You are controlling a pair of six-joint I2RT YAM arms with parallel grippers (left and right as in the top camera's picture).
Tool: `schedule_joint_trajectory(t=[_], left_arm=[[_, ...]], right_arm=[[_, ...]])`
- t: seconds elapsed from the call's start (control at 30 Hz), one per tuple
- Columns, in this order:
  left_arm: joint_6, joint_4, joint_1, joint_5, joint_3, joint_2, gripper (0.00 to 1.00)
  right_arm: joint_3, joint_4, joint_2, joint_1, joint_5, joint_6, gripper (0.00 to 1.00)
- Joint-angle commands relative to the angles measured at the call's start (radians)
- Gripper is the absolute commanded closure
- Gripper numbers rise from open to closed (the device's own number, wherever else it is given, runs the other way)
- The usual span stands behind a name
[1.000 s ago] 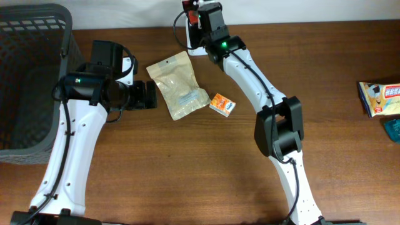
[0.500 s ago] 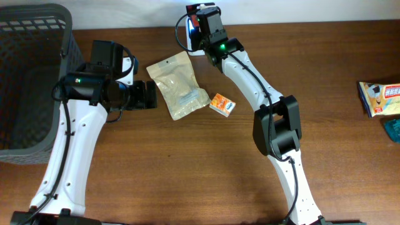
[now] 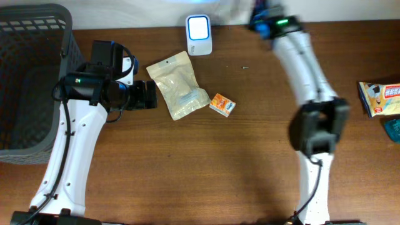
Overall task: Scan the item barcode
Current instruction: 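Carry the packet right and drop it beside the wet-wipe pack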
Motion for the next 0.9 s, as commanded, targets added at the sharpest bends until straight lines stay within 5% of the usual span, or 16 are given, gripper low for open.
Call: schedule_joint_trajectory(t=[0.0, 0.13, 0.33, 0.47, 0.67, 0.73, 0.77, 0.87], left_arm=[[0.013, 0.001, -0.002, -0.007, -0.004, 0.002, 0.01], [0.013, 0.001, -0.002, -0.007, -0.004, 0.002, 0.01], [0.013, 0.001, -0.002, -0.007, -0.004, 0.002, 0.01], [0.013, 0.001, -0.002, -0.007, -0.004, 0.002, 0.01], [0.013, 0.001, -0.002, -0.007, -0.004, 0.002, 0.01], [0.013, 0.001, -0.002, -0.007, -0.004, 0.002, 0.01], [0.013, 0.001, -0.002, -0.007, -0.004, 0.002, 0.01], [0.013, 0.001, -0.002, -0.007, -0.004, 0.002, 0.01]], right_arm=[[0.019, -0.145, -0.068, -0.168, 0.027, 0.080, 0.75], [0.019, -0.389, -0.068, -0.441, 0.026, 0.134, 0.75], [0.018, -0.449, -0.068, -0.669, -0.122, 0.038, 0.75], [0.016, -0.471, -0.057, -0.636, -0.253, -0.043, 0.75], [-0.047, -0.771, -0.034, -0.457, -0.249, -0.187, 0.68], [-0.121, -0.768, -0.034, -0.412, -0.192, -0.185, 0.74], [-0.180, -0.734, -0.034, -0.390, -0.164, -0.185, 0.88], [-0.312, -0.579, -0.034, -0.380, -0.152, -0.185, 0.96]])
